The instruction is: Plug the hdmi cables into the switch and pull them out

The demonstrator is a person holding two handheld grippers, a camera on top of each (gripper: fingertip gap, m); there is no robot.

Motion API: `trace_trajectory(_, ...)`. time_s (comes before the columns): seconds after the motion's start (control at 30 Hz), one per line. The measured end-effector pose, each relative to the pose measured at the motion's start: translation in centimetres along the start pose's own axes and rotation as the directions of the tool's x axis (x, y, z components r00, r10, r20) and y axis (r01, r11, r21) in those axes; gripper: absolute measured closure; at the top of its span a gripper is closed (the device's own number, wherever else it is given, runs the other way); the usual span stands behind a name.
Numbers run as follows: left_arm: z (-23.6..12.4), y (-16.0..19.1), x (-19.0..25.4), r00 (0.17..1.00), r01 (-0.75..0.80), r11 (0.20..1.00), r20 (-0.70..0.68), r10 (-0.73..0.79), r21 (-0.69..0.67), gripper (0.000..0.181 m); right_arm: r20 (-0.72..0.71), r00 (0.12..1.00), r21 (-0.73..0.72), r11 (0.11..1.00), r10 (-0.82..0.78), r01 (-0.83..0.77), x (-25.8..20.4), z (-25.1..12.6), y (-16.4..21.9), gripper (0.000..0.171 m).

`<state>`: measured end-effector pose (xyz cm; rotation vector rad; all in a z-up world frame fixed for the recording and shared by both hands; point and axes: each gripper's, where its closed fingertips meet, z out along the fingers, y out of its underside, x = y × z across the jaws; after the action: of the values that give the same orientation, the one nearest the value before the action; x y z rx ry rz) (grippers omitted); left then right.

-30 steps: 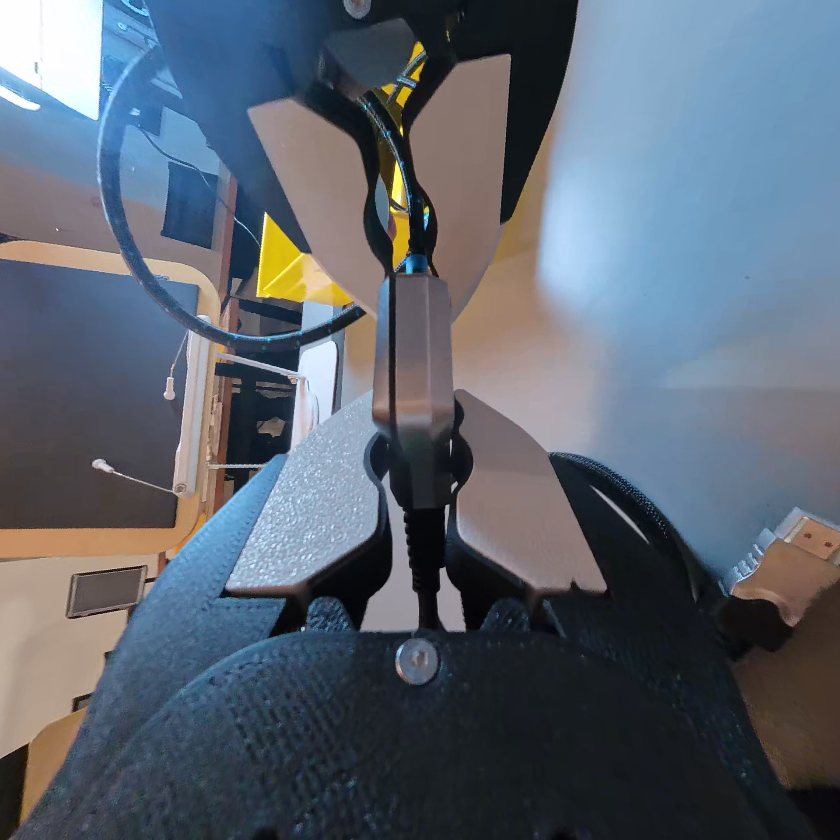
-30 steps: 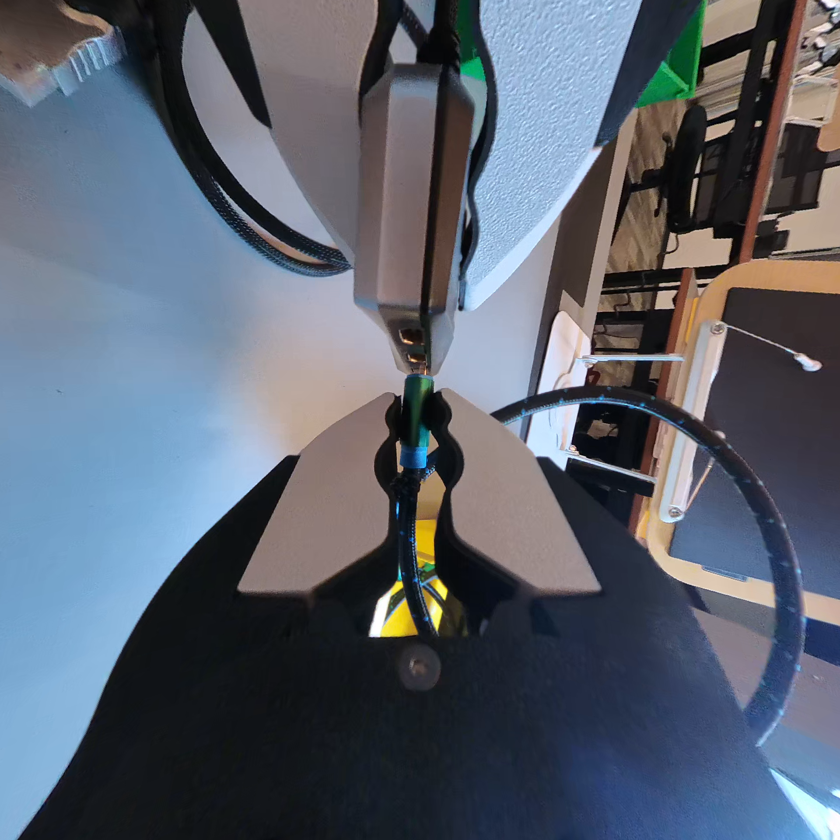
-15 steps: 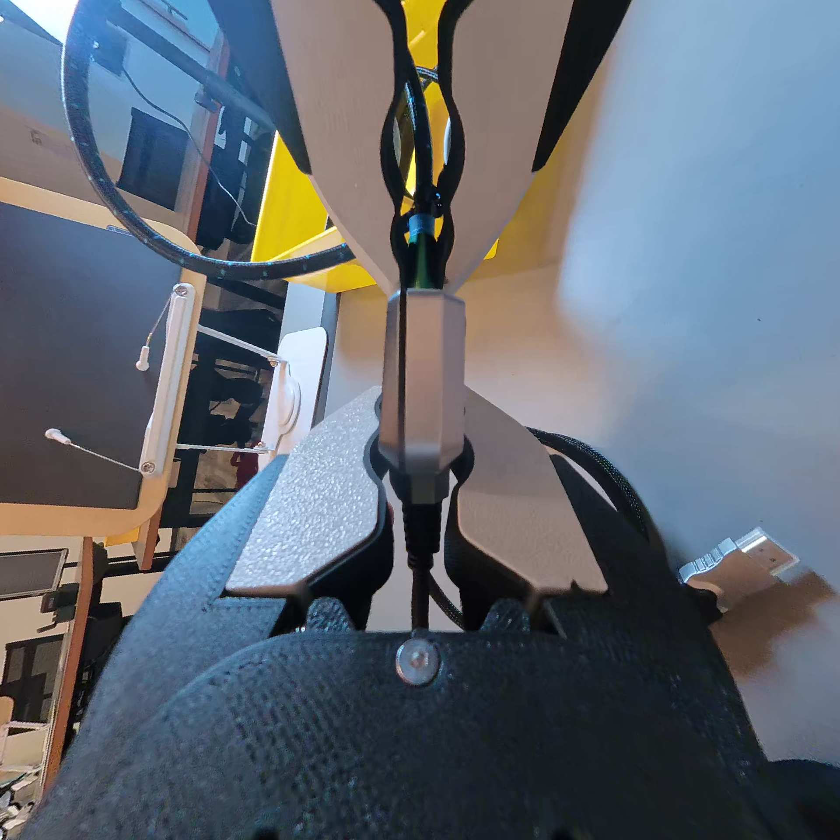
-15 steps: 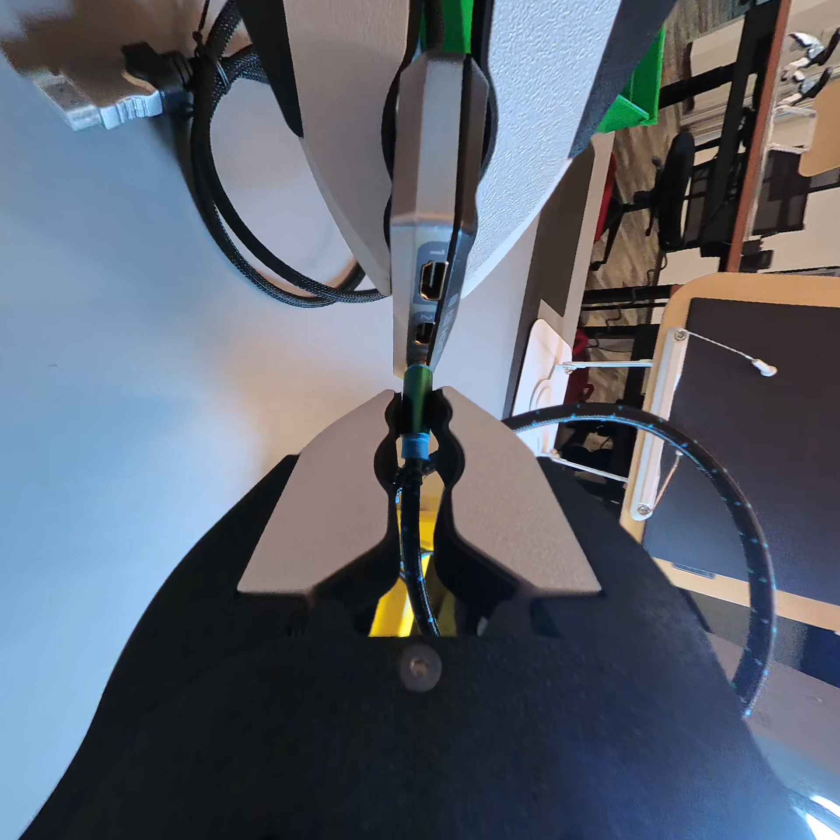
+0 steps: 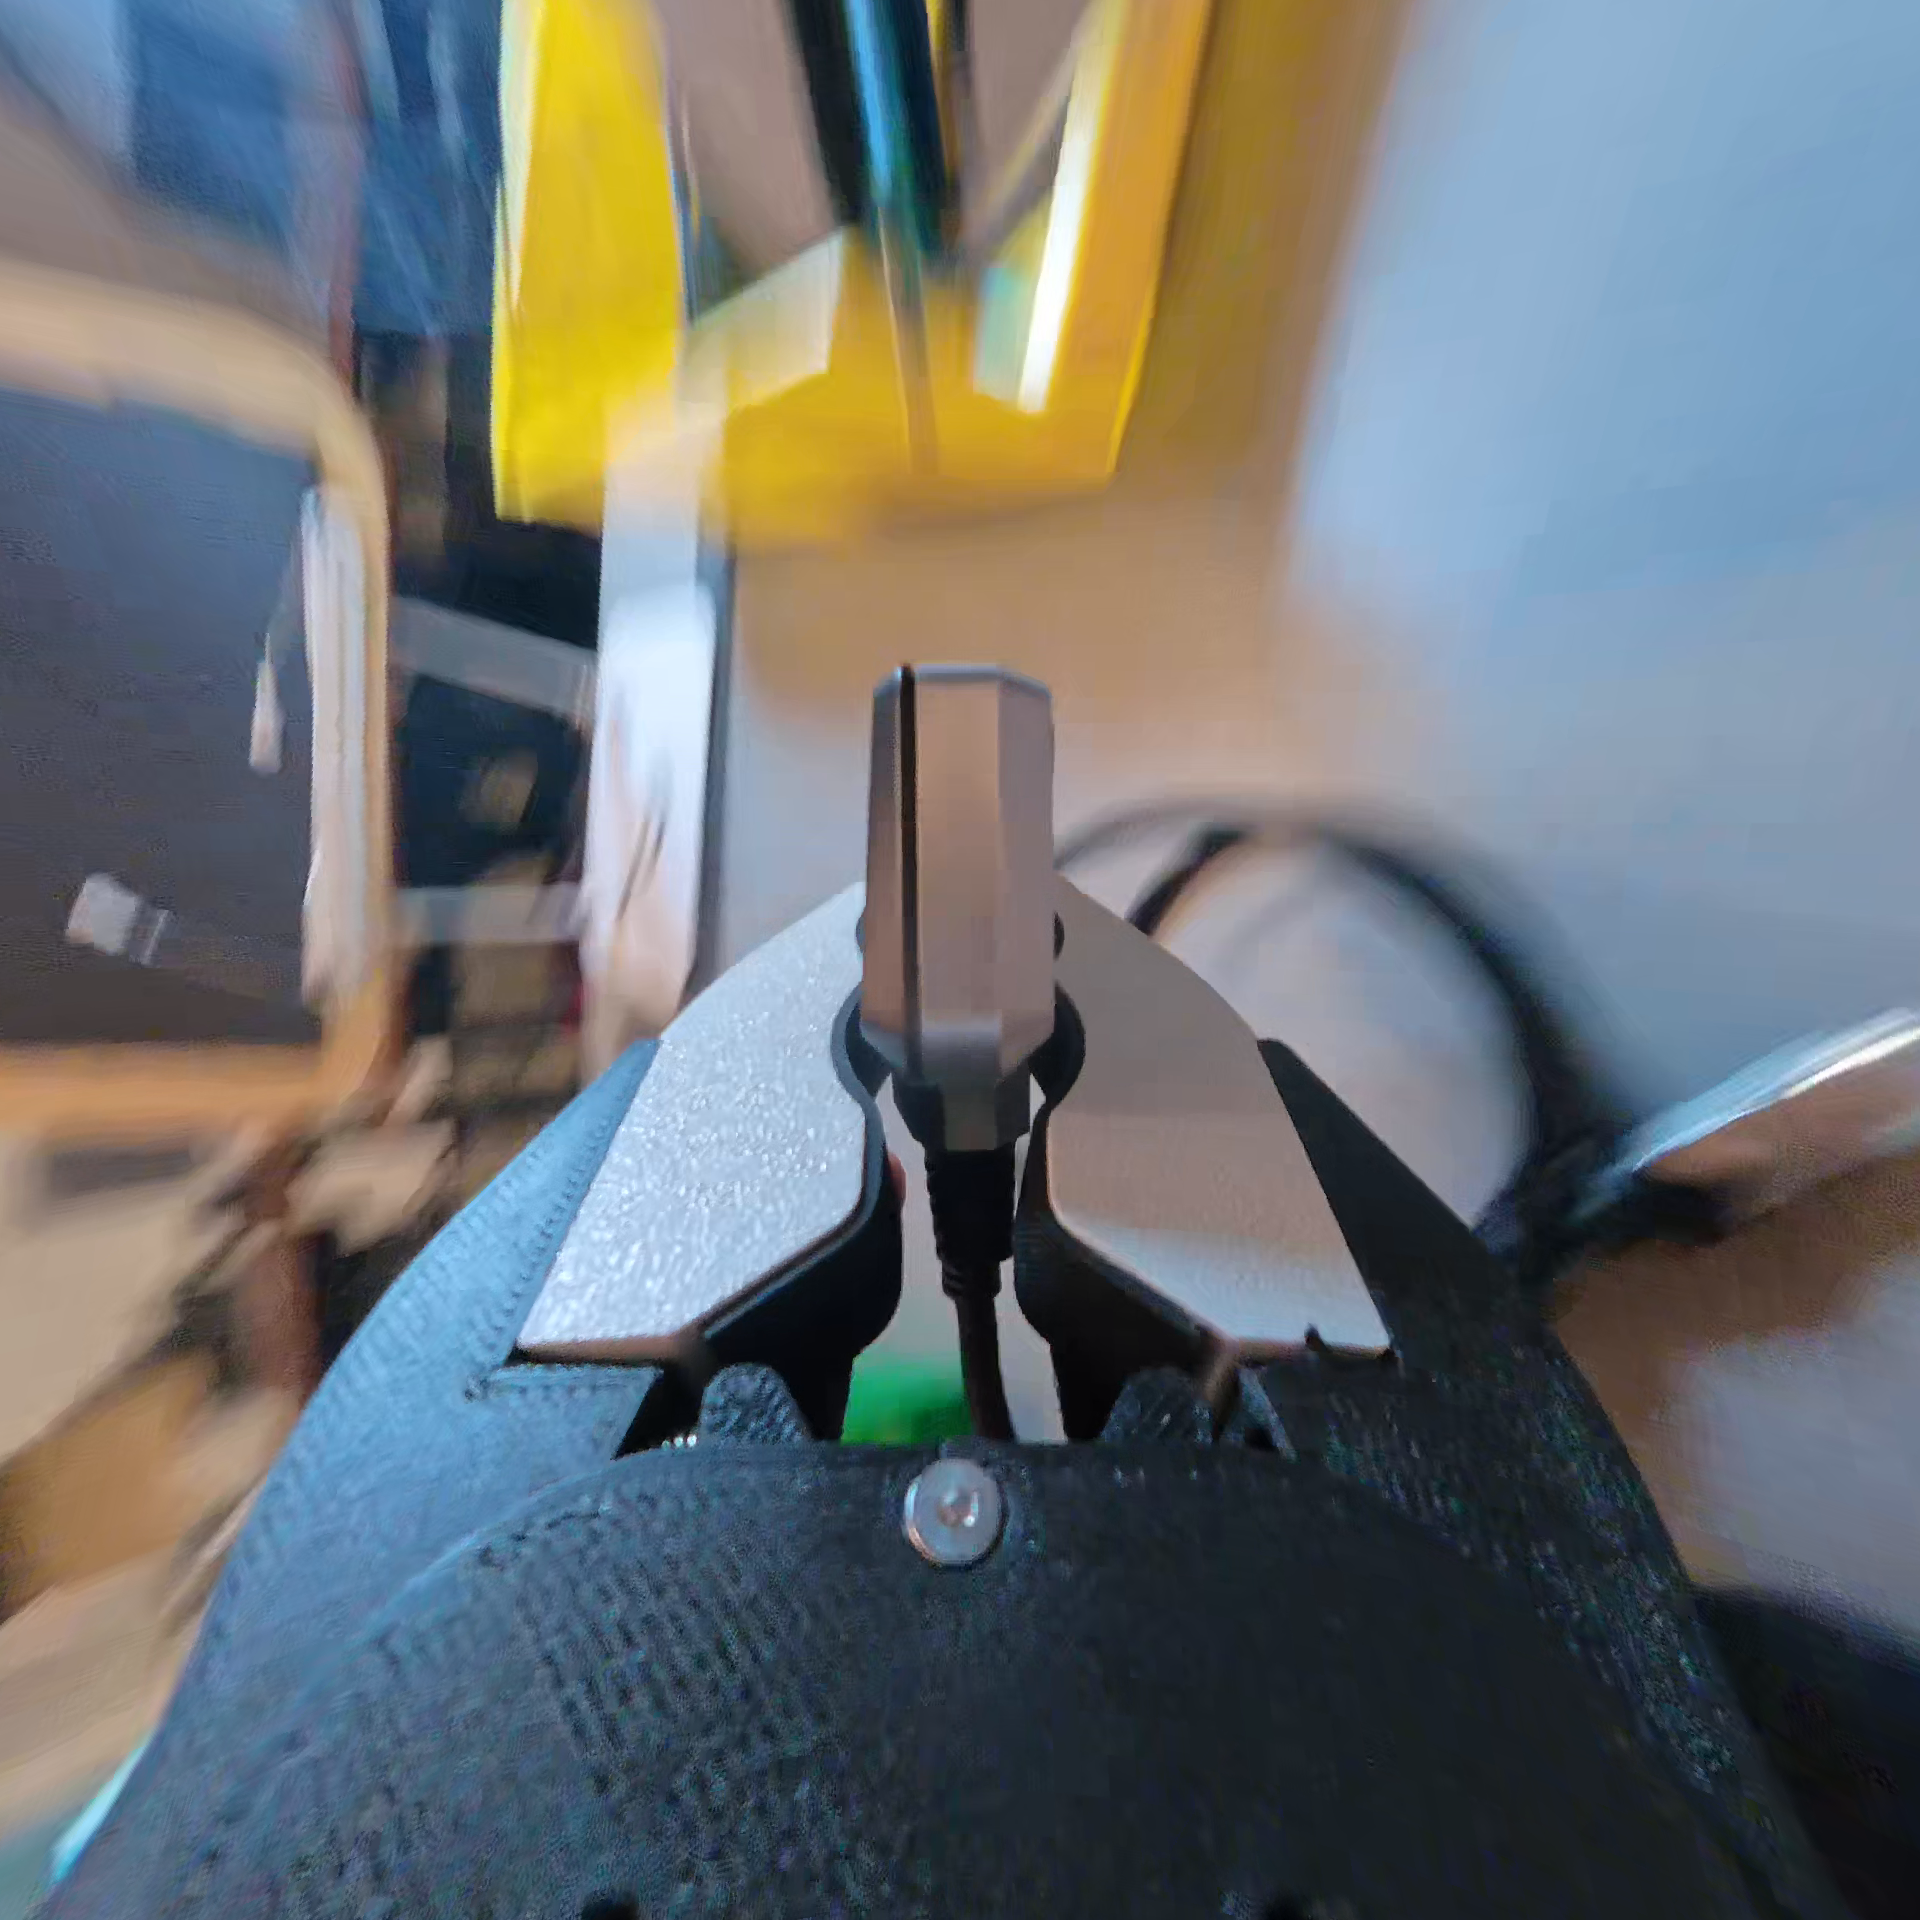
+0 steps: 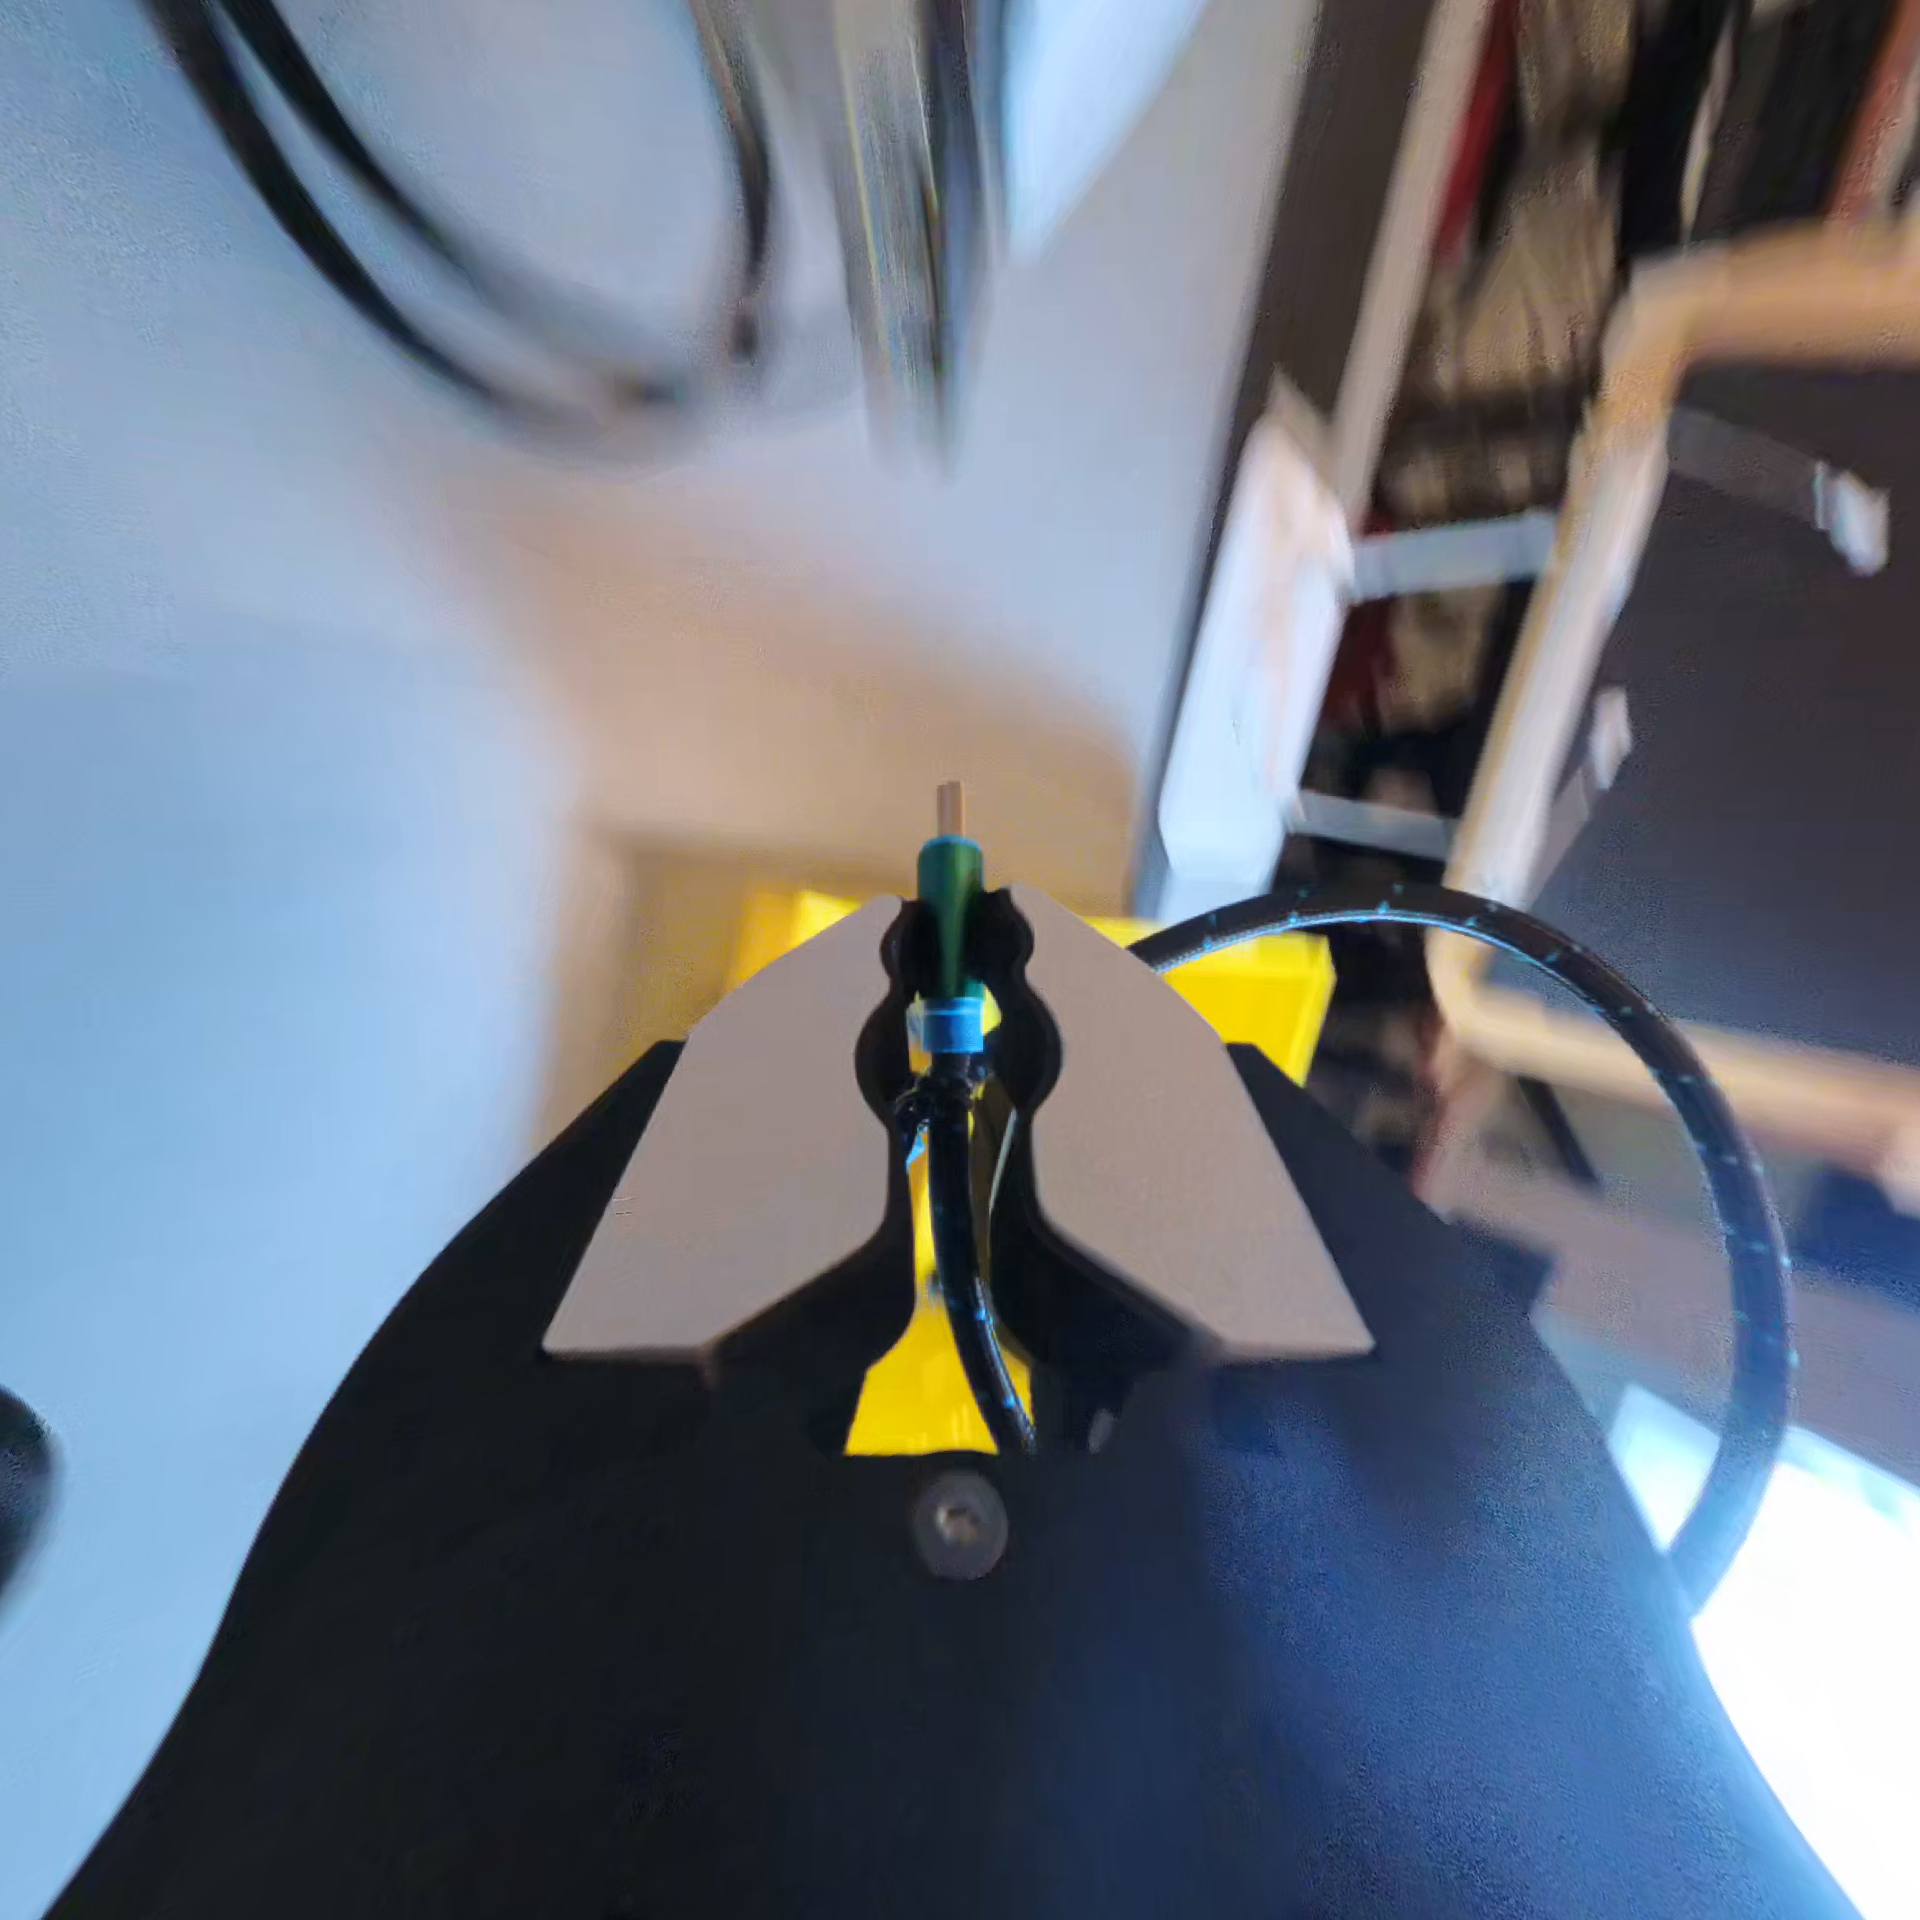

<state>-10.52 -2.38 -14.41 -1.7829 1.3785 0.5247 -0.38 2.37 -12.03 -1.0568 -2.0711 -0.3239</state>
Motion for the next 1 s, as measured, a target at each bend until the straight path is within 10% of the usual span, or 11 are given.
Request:
trace_trajectory(0.03, 0.8, 4.1, -0.4, 1.0, -0.005, 0.993, 0.029, 0.009, -0.119, 0.157, -0.006, 0.997, -0.012, 0.997, 0.075, -0.075, 0.8, -0.7, 2.6, 0.159)
trace_trajectory(0.3, -2.6, 2.5, -4.3, 0.981, 0.152, 0.981, 0.099, -0.164, 0.122, 0.157, -0.089, 0.976, 0.115, 0.976, 0.198, -0.187, 5.5, -5.8, 4.5, 0.159)
trace_trajectory(0.77, -5.3, 2.0, -4.8, 0.962, 0.22, 0.932, 0.097, -0.257, 0.289, 0.158, 0.144, 0.834, -0.008, 0.843, 0.533, -0.538, 4.8, 1.9, 10.0, 0.143)
trace_trajectory(1.0, -4.9, 1.7, -4.4, 0.96, 0.245, 0.915, 0.055, -0.276, 0.32, 0.158, 0.149, 0.814, 0.243, 0.778, 0.561, -0.58, 6.3, 0.1, 6.4, 0.133)
